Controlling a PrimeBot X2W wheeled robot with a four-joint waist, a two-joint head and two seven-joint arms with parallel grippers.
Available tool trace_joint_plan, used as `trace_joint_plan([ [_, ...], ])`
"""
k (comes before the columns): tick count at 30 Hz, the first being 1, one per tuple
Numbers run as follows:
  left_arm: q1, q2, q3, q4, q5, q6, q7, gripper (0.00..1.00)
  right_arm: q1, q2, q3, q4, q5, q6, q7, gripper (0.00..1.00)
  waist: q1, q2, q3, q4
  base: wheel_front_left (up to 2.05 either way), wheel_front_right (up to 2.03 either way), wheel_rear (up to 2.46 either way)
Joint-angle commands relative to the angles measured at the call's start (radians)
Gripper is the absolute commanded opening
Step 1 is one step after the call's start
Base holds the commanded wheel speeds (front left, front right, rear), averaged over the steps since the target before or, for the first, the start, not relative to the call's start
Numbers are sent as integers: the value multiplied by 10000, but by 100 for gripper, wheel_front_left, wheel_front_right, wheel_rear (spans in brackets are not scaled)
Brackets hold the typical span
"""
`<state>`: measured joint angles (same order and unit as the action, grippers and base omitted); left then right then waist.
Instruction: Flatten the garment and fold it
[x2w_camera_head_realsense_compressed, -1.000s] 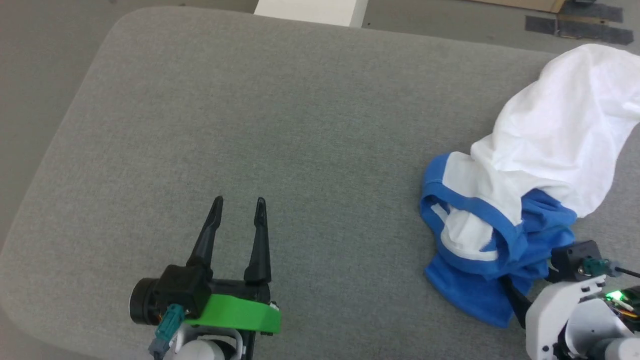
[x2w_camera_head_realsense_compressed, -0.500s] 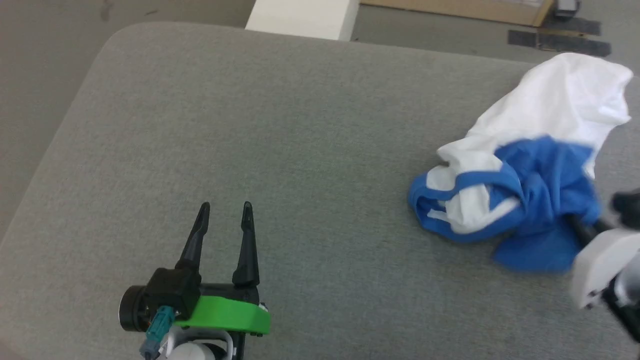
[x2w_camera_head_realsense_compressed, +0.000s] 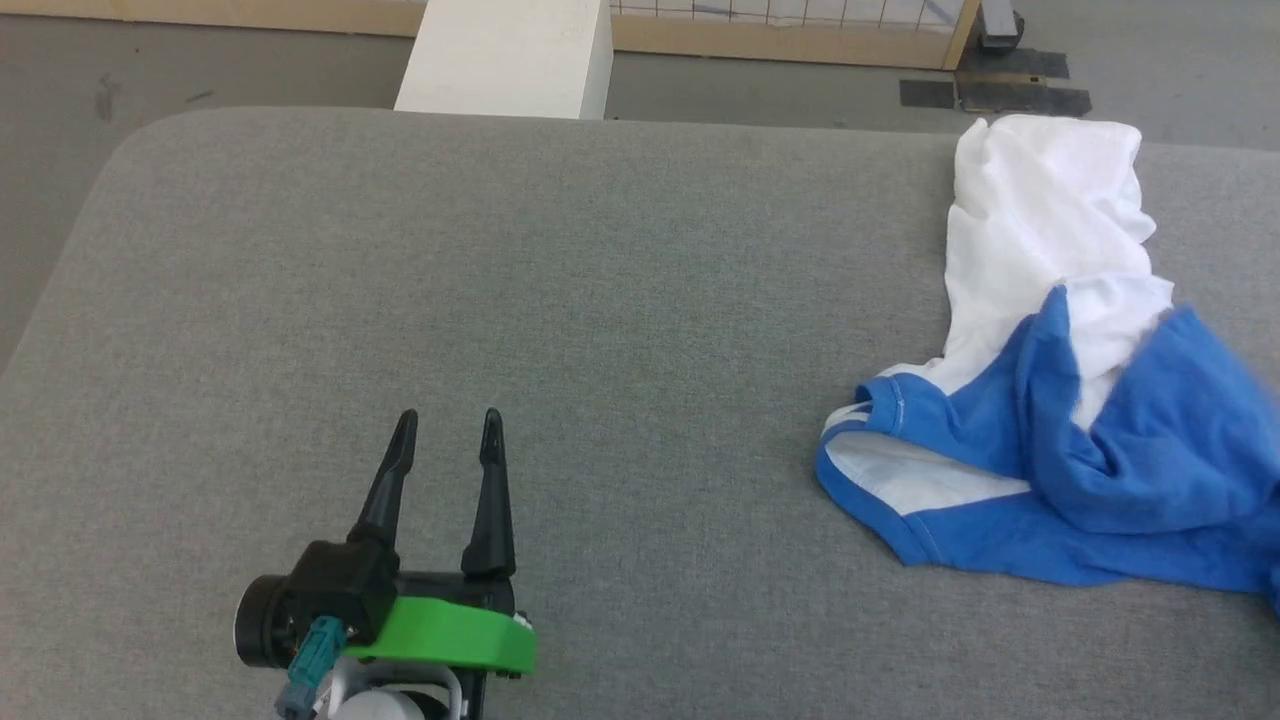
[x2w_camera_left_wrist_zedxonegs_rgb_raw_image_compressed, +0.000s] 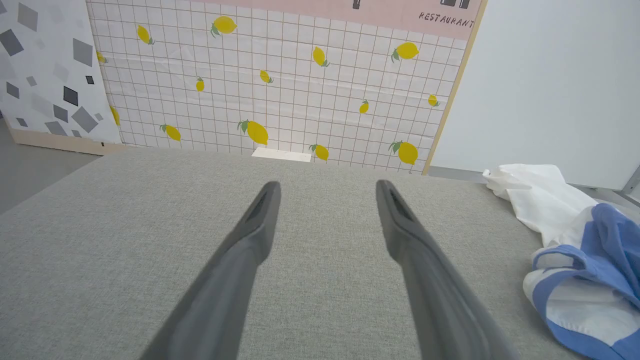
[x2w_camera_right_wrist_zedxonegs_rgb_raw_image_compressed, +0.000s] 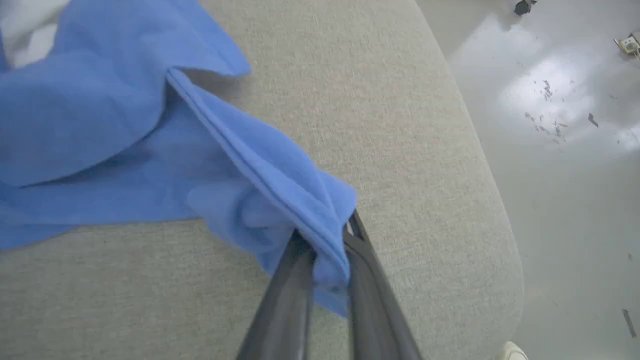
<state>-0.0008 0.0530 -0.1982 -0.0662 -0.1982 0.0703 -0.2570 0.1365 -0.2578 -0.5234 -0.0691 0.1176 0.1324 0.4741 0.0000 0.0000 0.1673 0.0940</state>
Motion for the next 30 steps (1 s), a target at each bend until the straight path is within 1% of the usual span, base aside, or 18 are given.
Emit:
trace_joint_plan([
  [1,79,-28,69,47,145,-71,-47,100,168,204,-157,317,-189,-17,-158,0,0,0,76,33,0,0,0],
  [3,81,-28,94,84,175,-104,-47,100,267,367,-200,766,-359,-17,-308,0,0,0,78,23,0,0,0],
  [4,82,-28,105,91,190,-109,-47,100,228,425,-197,918,-409,-17,-419,15,0,0,72,3,0,0,0],
  [5,78,-28,101,105,213,-123,-47,100,163,440,-123,1064,-501,-17,-601,84,0,0,57,-14,0,0,0],
  [6,74,-28,98,117,228,-134,-47,100,75,449,-76,1145,-573,-17,-750,100,0,0,34,-35,0,0,0],
  [10,91,-28,124,162,253,-163,-47,100,-538,546,166,1034,-631,-17,-1380,100,0,0,-143,-154,0,0,0],
  [12,125,-28,121,174,261,-197,-47,100,-789,607,311,709,-575,-17,-1515,100,0,0,-261,-202,0,0,0],
  [16,175,-25,91,85,302,-246,-47,100,-906,751,868,-396,-392,-17,-1846,100,0,0,-422,-240,0,0,0],
  [18,218,-10,105,21,333,-244,-47,100,-819,896,1368,-1035,-284,-17,-2035,100,0,0,-469,-267,0,0,0],
  [23,376,32,98,-216,428,-294,-47,100,-330,1610,2458,-2303,-193,-17,-2610,100,0,0,-506,-318,0,0,0],
  [27,581,30,52,-440,508,-326,-47,100,210,1977,2878,-2820,-331,-17,-3315,100,0,0,-454,-368,0,0,0],
  [30,722,73,14,-533,644,-334,-47,100,508,2058,3004,-2963,-306,-17,-3689,100,0,0,-393,-474,0,0,0],
])
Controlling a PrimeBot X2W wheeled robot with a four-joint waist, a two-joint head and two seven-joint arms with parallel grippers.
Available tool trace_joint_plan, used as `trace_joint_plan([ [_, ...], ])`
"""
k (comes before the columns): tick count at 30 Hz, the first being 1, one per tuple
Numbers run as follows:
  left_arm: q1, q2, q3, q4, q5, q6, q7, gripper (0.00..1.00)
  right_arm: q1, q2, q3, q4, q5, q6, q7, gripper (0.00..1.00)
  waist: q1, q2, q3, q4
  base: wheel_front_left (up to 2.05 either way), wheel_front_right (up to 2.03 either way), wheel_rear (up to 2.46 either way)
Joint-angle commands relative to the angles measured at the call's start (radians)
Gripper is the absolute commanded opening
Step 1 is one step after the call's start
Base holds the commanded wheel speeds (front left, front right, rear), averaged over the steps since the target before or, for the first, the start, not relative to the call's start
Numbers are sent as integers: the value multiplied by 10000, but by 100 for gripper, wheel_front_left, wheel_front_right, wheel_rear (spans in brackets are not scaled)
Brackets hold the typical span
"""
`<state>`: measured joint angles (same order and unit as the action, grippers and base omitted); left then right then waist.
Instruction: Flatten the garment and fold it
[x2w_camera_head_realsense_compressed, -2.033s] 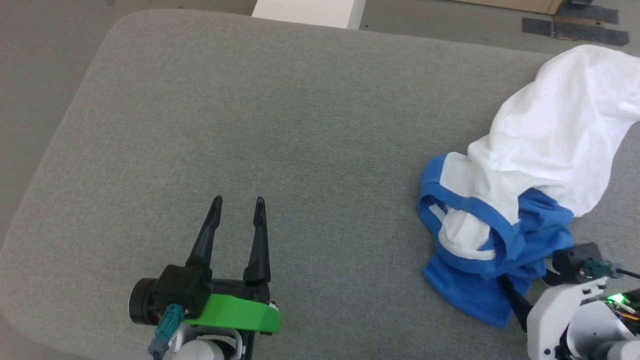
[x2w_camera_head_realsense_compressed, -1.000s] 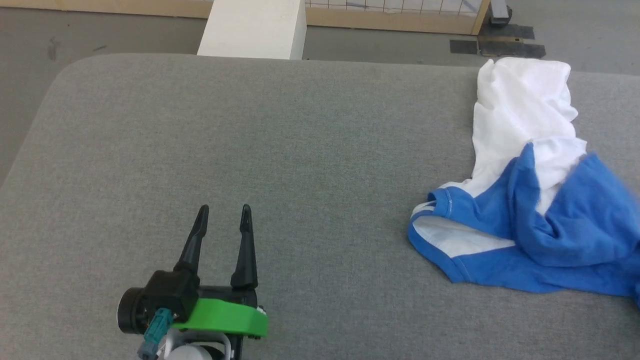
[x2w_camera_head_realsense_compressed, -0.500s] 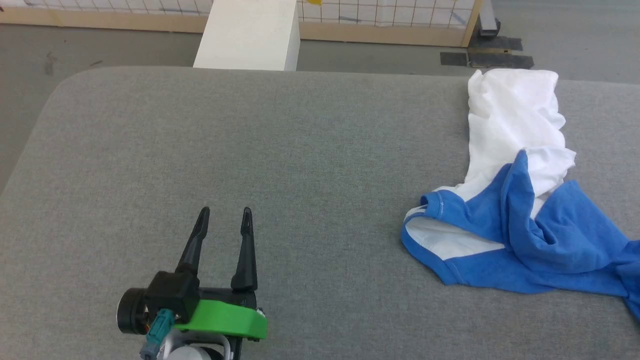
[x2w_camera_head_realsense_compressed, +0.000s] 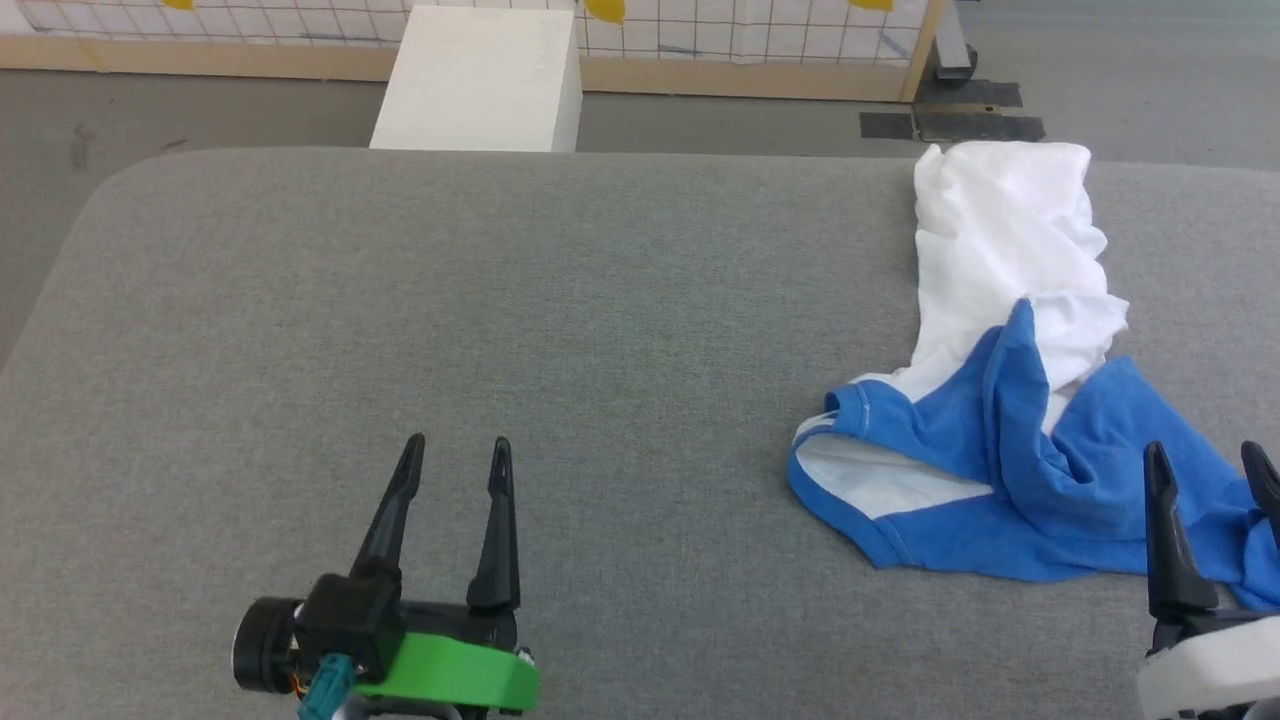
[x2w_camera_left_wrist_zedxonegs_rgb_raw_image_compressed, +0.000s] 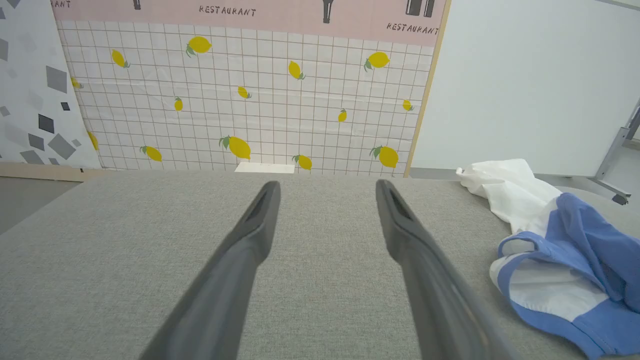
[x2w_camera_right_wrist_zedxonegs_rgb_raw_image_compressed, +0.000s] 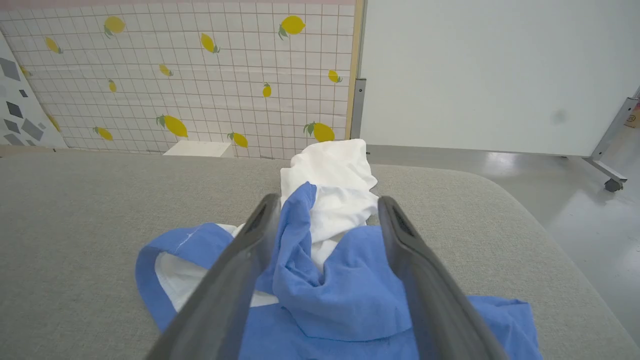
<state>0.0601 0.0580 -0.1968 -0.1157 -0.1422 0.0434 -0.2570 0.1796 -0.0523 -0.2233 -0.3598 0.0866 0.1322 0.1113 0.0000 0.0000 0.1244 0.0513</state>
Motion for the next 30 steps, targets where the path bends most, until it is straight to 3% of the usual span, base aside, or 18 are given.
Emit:
trace_joint_plan([
  [1,97,59,-46,-73,192,-73,-47,100,155,10,17,-39,129,-15,-159,100,0,0,68,-95,0,0,0],
  [7,-752,137,-1088,-70,811,-685,152,100,187,17,-110,82,311,-15,-392,100,0,0,266,-259,0,0,0],
  [14,-3230,200,-3222,995,1392,-1622,1650,100,-98,19,-209,135,319,-15,-353,100,0,0,704,-334,0,0,0],
  [18,-4975,610,-5191,2291,1388,-1731,2585,100,-336,19,-63,172,351,-15,-326,100,0,0,1086,-509,0,0,0],
  [22,-6492,930,-6704,3478,882,-1737,2836,100,-540,19,49,240,370,-15,-337,100,0,0,1469,-718,0,0,0],
  [30,-8001,630,-7269,5794,503,-1739,2550,100,-879,20,227,404,444,-15,-436,100,0,0,2149,-1109,0,0,0],
])
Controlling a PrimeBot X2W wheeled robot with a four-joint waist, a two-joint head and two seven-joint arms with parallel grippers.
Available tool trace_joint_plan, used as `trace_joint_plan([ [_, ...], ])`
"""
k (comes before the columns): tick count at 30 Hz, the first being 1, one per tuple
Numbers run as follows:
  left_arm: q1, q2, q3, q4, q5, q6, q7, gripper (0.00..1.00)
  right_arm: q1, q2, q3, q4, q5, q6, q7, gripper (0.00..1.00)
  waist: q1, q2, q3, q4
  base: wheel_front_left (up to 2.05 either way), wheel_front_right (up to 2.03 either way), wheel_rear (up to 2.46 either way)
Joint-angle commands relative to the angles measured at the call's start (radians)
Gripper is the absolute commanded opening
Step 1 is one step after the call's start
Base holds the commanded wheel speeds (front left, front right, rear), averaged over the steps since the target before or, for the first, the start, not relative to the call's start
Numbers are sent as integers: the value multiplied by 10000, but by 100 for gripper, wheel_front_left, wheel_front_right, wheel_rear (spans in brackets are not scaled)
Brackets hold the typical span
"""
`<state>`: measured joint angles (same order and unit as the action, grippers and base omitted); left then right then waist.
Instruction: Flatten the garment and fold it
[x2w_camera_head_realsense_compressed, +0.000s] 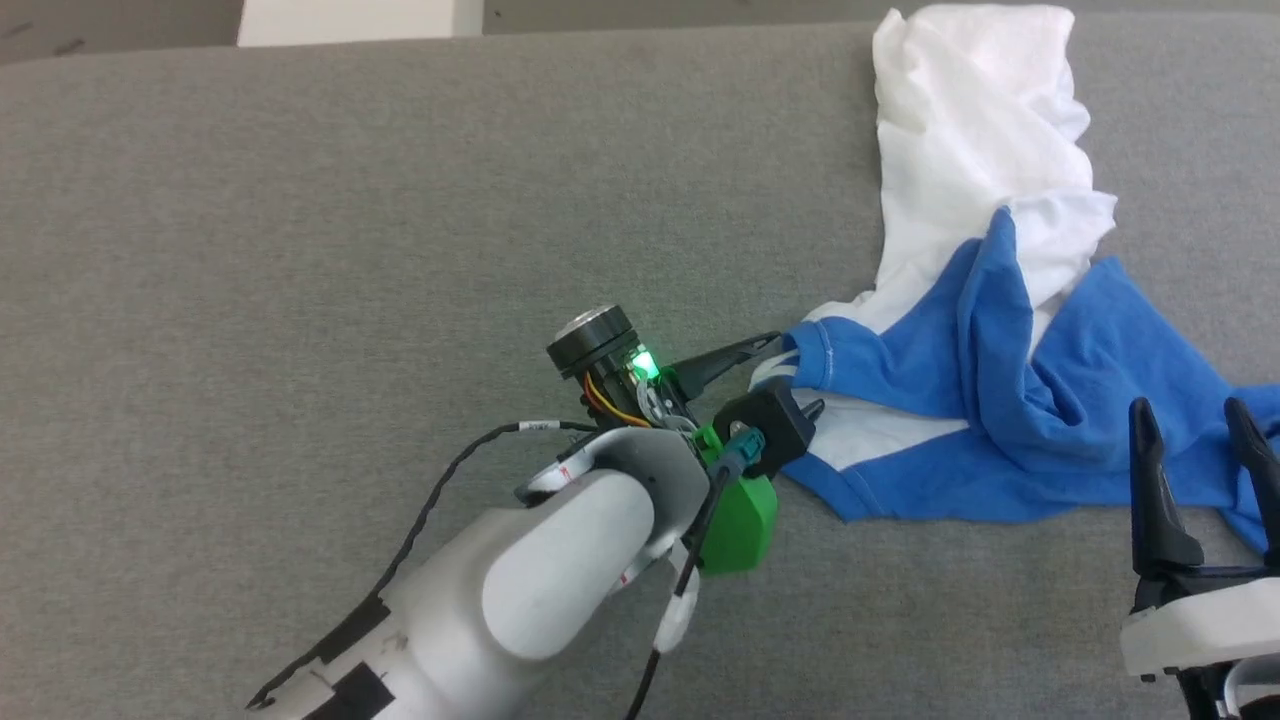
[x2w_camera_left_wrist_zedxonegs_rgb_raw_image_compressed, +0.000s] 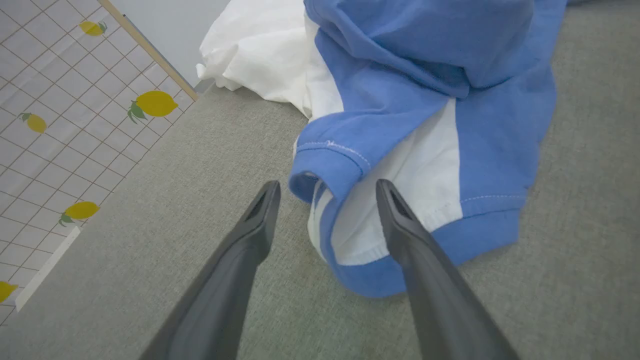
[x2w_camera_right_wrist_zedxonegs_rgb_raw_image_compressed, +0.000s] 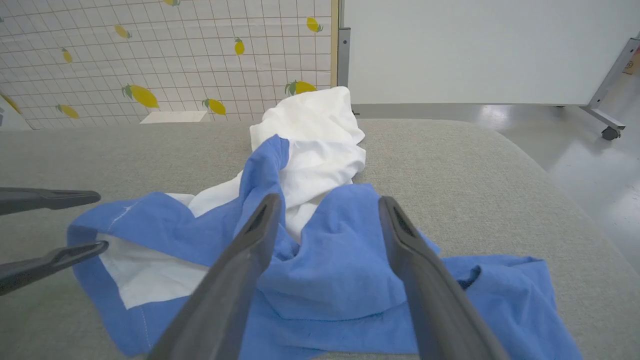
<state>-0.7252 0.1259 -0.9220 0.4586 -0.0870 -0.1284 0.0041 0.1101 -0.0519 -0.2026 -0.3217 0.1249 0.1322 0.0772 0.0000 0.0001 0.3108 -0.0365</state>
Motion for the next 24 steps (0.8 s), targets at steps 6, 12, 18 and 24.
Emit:
trace_joint_plan([
  [6,-617,-356,-60,1214,-454,10,-556,0,-378,16,24,193,101,-15,-206,100,0,-1,531,-270,0,0,0],
  [12,-469,-603,763,1072,-1490,459,-1400,0,-383,16,-57,324,79,-15,-200,100,0,-1,213,55,0,0,0],
  [18,943,-170,1943,-589,-2659,1417,-1576,0,-124,16,-121,359,95,-15,-70,100,0,-1,-431,531,0,0,0],
  [24,4154,1293,3183,-3077,-3558,3158,-1176,0,163,16,-136,288,172,-15,85,100,0,-1,-748,999,0,0,0],
])
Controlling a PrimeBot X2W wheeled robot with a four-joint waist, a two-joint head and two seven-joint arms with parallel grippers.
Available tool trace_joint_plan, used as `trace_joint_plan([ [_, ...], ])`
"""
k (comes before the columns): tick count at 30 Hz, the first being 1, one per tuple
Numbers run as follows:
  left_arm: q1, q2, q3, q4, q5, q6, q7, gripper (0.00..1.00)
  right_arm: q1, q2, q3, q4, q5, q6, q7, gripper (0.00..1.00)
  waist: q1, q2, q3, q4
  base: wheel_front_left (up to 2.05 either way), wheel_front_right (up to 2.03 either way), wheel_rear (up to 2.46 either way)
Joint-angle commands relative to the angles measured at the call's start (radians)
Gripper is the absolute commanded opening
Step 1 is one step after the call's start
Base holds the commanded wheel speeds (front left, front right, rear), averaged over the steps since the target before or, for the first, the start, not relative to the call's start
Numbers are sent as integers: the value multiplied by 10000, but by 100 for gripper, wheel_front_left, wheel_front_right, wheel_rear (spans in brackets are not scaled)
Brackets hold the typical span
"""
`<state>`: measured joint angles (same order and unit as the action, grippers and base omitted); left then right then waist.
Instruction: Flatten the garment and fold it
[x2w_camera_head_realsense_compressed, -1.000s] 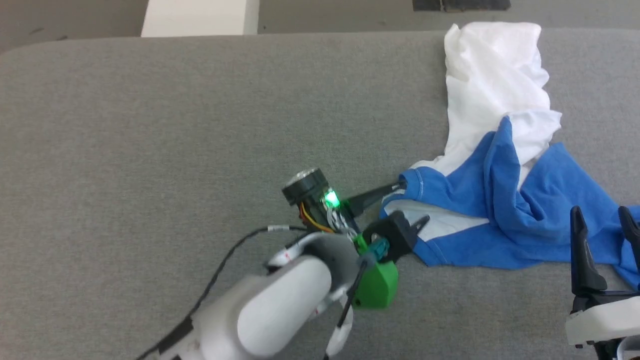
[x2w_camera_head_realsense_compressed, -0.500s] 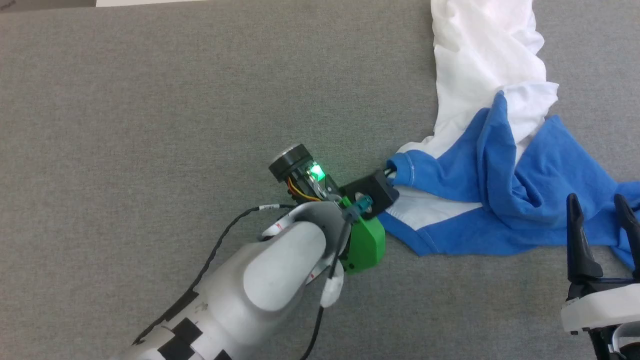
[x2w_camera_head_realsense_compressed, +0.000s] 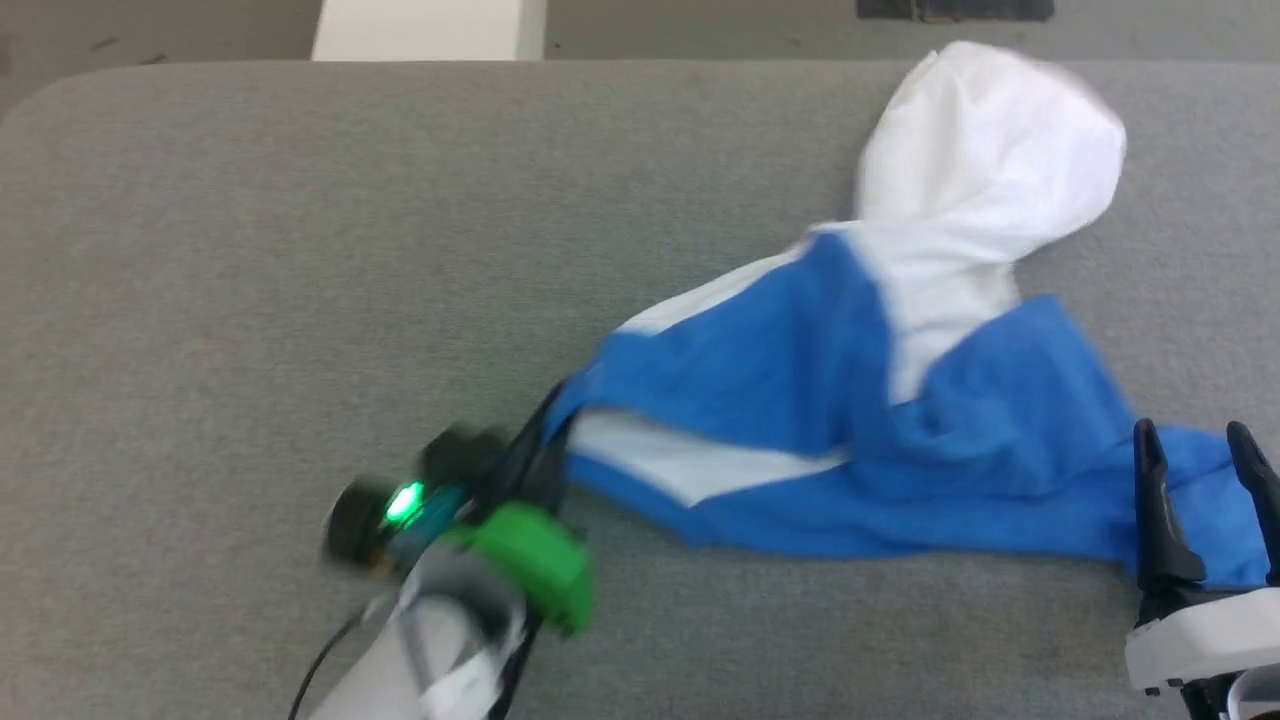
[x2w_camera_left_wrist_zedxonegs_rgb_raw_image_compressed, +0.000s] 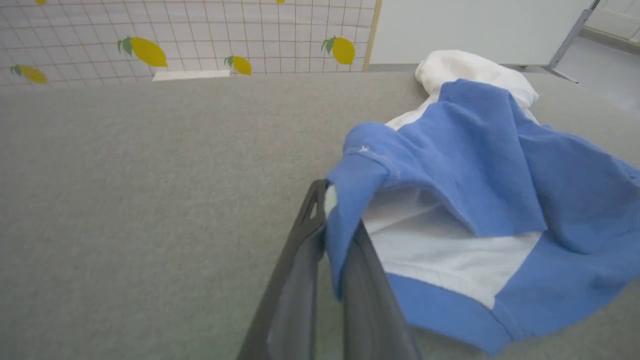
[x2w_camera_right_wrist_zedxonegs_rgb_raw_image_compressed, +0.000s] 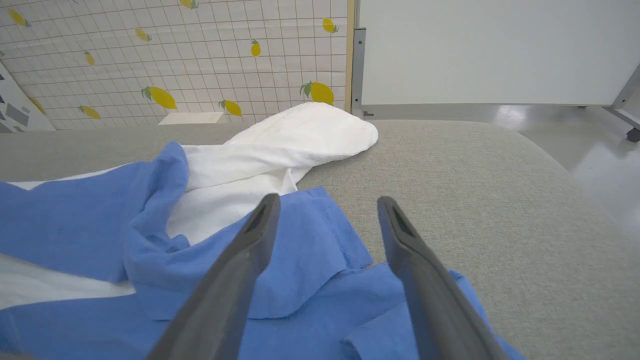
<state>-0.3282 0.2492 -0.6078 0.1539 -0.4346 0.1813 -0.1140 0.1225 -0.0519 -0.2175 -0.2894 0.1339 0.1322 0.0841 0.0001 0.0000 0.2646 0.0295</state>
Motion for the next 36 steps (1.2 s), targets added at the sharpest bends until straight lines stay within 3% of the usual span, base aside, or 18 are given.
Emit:
trace_joint_plan([
  [1,890,244,325,-455,-332,398,5,0,68,16,-2,-57,87,-15,41,100,-1,0,-303,424,0,0,0],
  [3,2057,692,625,-970,-450,981,77,0,97,16,13,-92,91,-15,89,100,-1,0,-304,525,0,0,0],
  [6,3333,871,875,-1457,-756,1498,69,0,148,16,5,-118,95,-15,163,100,-1,0,-278,694,0,0,0],
  [7,3609,908,840,-1524,-789,1570,110,11,164,16,16,-121,97,-15,191,100,-1,0,-266,752,0,0,0],
  [8,3743,902,820,-1574,-807,1613,107,100,167,16,44,-117,96,-15,217,100,-1,0,-259,780,0,0,0],
  [13,3540,590,785,-2188,-917,1473,-230,100,115,16,100,-101,64,-15,289,100,-1,0,-265,884,0,0,0],
  [22,2122,1547,282,-4273,451,1164,519,100,110,16,218,-26,104,-15,321,100,-1,0,-349,694,0,0,0],
  [27,639,1632,-1149,-4236,1397,-25,1680,100,48,16,239,25,163,-15,286,100,-1,0,-198,501,0,0,0],
  [32,-686,1077,-2662,-3024,1786,-1543,2688,100,-106,16,221,12,139,-15,280,100,-1,0,91,277,0,0,0],
  [36,-1436,735,-3373,-1861,1992,-2345,3099,100,-221,16,253,18,140,-15,287,100,-1,0,374,56,0,0,0],
])
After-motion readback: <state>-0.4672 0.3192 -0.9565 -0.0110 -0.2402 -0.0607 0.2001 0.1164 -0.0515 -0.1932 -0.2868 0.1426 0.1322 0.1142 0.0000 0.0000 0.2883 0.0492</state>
